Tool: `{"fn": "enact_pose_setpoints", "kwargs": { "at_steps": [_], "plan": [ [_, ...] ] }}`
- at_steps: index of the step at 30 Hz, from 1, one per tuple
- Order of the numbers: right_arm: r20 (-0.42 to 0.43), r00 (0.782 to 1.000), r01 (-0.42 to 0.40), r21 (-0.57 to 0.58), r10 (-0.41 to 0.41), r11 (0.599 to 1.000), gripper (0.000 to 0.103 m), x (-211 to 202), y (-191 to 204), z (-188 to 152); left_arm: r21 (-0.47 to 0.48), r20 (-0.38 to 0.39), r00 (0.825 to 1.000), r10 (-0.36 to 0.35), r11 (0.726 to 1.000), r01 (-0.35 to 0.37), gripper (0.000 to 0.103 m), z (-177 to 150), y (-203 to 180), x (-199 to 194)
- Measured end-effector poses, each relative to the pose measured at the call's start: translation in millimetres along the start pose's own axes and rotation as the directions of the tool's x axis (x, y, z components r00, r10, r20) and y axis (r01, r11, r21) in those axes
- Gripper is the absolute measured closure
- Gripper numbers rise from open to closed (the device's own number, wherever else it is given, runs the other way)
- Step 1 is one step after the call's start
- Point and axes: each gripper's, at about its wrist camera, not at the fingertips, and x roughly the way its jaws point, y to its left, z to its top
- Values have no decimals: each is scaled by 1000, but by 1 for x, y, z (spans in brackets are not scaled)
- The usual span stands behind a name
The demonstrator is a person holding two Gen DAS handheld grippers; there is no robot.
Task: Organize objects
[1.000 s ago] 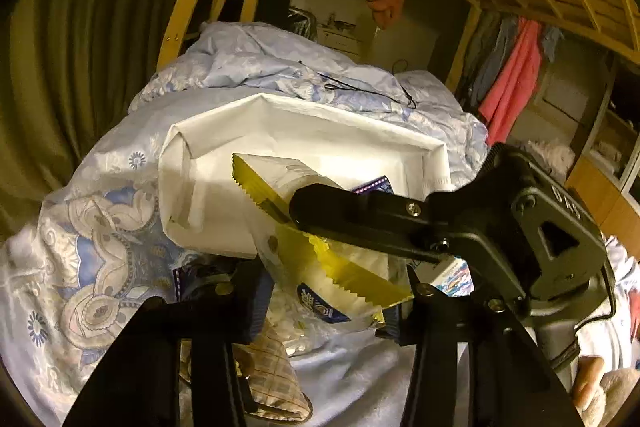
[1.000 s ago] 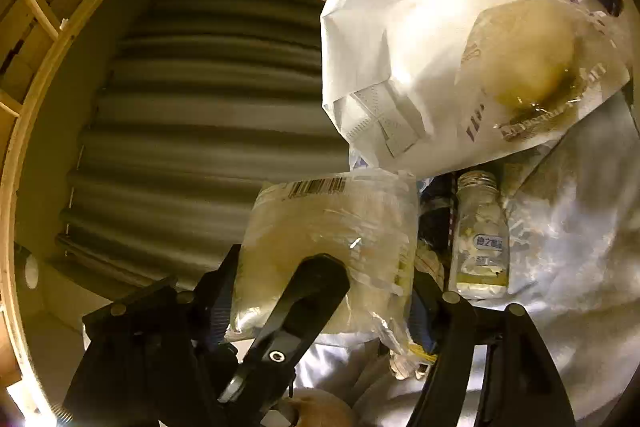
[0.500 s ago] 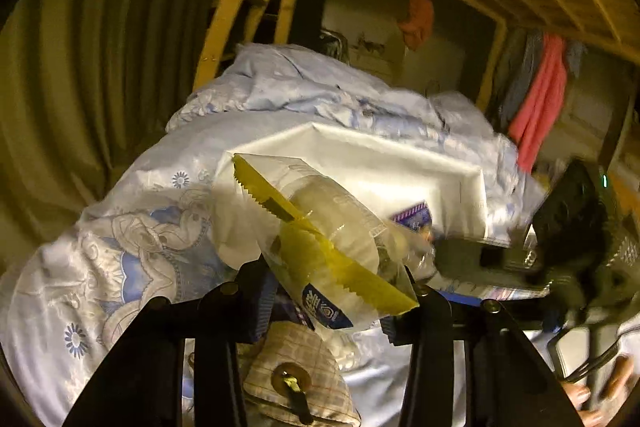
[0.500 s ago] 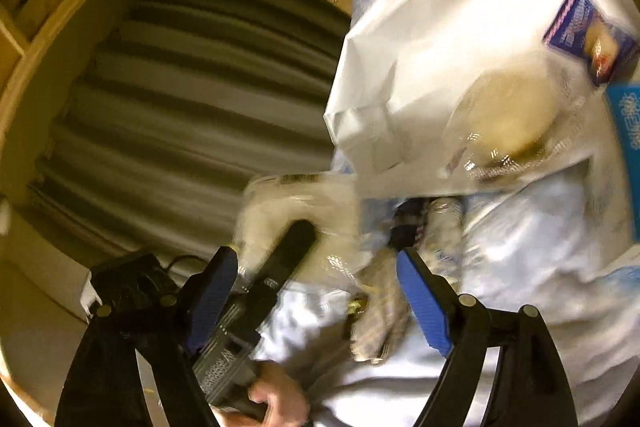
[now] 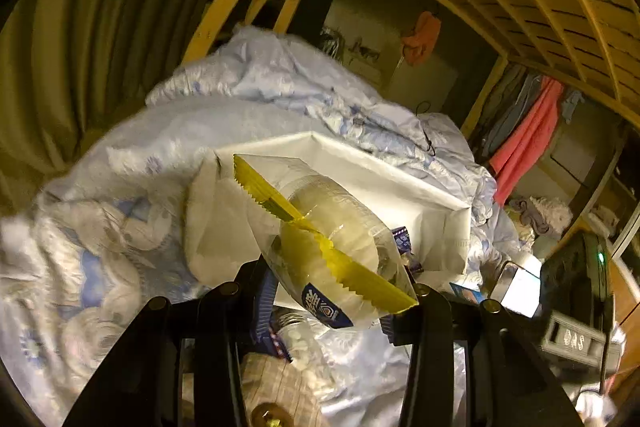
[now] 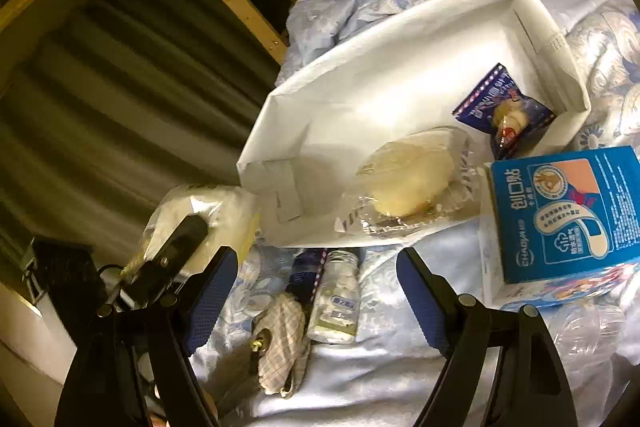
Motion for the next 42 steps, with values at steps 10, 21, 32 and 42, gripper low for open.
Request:
{"fn": "enact_pose_setpoints", "kwargs": {
  "at_steps": [10, 21, 32, 42],
  "plan": [
    [-19, 1000, -9, 71, 11, 997, 22, -3, -20, -6, -159, -221, 971, 88, 979, -124, 56, 1, 40, 79],
    [-67, 998, 7, 32, -5, 999, 22, -2, -16, -15, -214, -282, 958, 57, 969, -121, 47, -17, 47, 48],
    [-86, 992, 87, -32, -89, 996, 24, 10, 1, -25, -33, -221, 975, 8, 999, -16, 90, -15, 21, 23],
    [-94, 990, 103, -19, -104, 995, 25, 17, -5, -23, 86, -262, 925, 274, 962, -260, 100, -9, 19, 75]
  ]
}}
